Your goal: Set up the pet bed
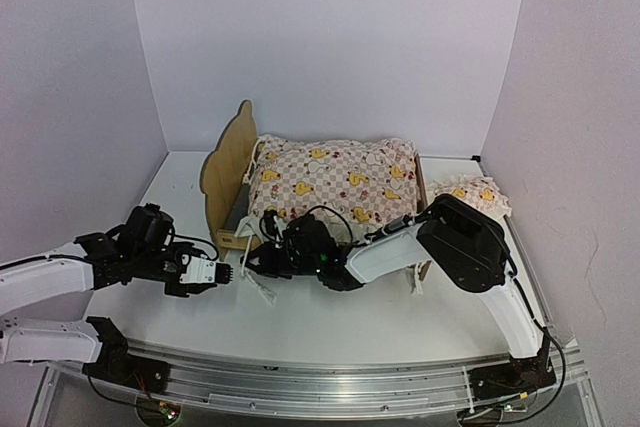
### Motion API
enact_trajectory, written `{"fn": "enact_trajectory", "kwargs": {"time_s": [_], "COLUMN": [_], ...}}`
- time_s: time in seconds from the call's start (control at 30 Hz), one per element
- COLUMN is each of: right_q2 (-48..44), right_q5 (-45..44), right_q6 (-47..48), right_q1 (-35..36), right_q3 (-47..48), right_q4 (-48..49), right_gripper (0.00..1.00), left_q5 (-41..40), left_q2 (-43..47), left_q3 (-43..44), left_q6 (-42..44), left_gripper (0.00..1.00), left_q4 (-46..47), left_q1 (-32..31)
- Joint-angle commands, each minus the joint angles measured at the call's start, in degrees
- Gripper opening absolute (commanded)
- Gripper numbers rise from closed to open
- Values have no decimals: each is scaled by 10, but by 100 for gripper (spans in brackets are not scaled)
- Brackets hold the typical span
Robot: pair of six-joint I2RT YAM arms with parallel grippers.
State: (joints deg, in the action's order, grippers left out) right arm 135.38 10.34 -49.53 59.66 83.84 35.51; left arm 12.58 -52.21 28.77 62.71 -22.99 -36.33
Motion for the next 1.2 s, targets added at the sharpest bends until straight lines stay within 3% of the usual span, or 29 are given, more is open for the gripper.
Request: {"fn": "enact_trajectory", "kwargs": {"time_s": [0.0,0.17,0.4,0.57,0.87,1.17], "right_q2": [28,22,19,18,18,8], "right_q5": [4,2,3,3,6,0], "right_q6": [-27,-29,-30,-31,-34,-36], "right_q1": [-5,-4,-4,-5,-7,-7], "right_q3": [13,8,6,6,2,-7], "right_q4": [-30,-24,-16,-12,-4,-1], "right_gripper": [0,0,0,0,0,0], "left_q5": [-22,0,2,34,58,81], "left_q2": [-56,-122,-227,-239,-243,-213], "left_q3": [-36,-111,-73,-58,-50,-33], "left_q6": [63,121,108,111,119,115], "left_gripper": [40,44,38,30,4,0], "left_q4": [248,441,488,474,452,340], "left_q1": [2,2,7,9,10,10]}}
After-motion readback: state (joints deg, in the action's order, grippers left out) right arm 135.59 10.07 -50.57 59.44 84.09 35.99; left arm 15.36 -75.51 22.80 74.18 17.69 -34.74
